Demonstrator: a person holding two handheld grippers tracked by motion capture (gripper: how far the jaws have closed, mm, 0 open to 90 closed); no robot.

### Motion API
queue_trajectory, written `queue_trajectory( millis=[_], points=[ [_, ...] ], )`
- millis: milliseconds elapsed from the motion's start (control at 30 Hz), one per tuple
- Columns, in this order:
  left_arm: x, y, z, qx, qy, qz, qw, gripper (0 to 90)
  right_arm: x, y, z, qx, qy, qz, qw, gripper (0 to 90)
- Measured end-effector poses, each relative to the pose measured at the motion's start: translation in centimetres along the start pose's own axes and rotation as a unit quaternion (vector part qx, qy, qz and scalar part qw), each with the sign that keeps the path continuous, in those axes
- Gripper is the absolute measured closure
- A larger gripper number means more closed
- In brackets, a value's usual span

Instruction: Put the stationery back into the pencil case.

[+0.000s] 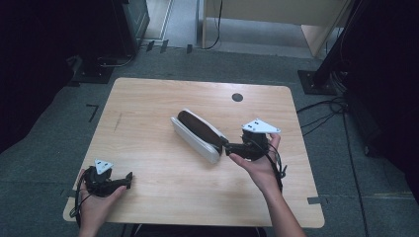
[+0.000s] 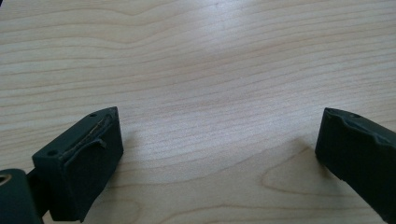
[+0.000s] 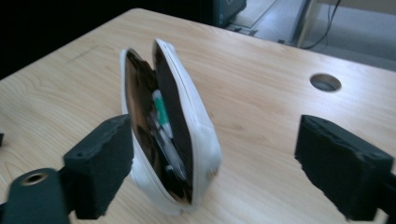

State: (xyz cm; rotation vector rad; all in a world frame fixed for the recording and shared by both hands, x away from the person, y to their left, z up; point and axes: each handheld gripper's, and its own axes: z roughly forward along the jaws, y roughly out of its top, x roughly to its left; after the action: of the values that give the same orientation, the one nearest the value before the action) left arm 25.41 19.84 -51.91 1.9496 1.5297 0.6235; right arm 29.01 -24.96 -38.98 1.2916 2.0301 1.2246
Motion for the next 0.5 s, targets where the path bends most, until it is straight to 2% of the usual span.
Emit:
queue_trajectory(
  millis=[33,67,100,200,367,433,500],
  points=[
    [0.0,0.0,0.0,0.0,0.0,0.0,1.0,0.8,-0.3,-0.3,-0.2,0.004,-0.004,0.004,1.0,5.0],
    [0.0,0.0,0.0,0.0,0.0,0.0,1.0,0.8,-0.3,-0.3,-0.2,0.004,-0.004,0.004,1.0,5.0],
    [0.0,0.0,0.0,0.001,0.0,0.0,1.0,0.8,-1.0,-1.2,-0.6,0.01,-0.014,0.019,0.9997,0.2],
    [0.0,0.0,0.0,0.001,-0.001,0.001,1.0,0.8,-2.1,-2.3,-1.2,0.011,-0.024,0.033,0.9991,0.0],
    [0.0,0.0,0.0,0.002,-0.001,0.002,1.0,0.8,-3.6,-4.3,-2.1,0.017,-0.034,0.038,0.9986,0.0],
    [0.0,0.0,0.0,0.002,-0.001,0.002,1.0,0.8,-4.1,-5.1,-2.4,0.018,-0.044,0.041,0.998,0.0],
    [0.0,0.0,0.0,0.002,-0.001,0.003,1.0,0.8,-4.7,-5.9,-2.8,0.018,-0.049,0.051,0.9973,0.0]
  ],
)
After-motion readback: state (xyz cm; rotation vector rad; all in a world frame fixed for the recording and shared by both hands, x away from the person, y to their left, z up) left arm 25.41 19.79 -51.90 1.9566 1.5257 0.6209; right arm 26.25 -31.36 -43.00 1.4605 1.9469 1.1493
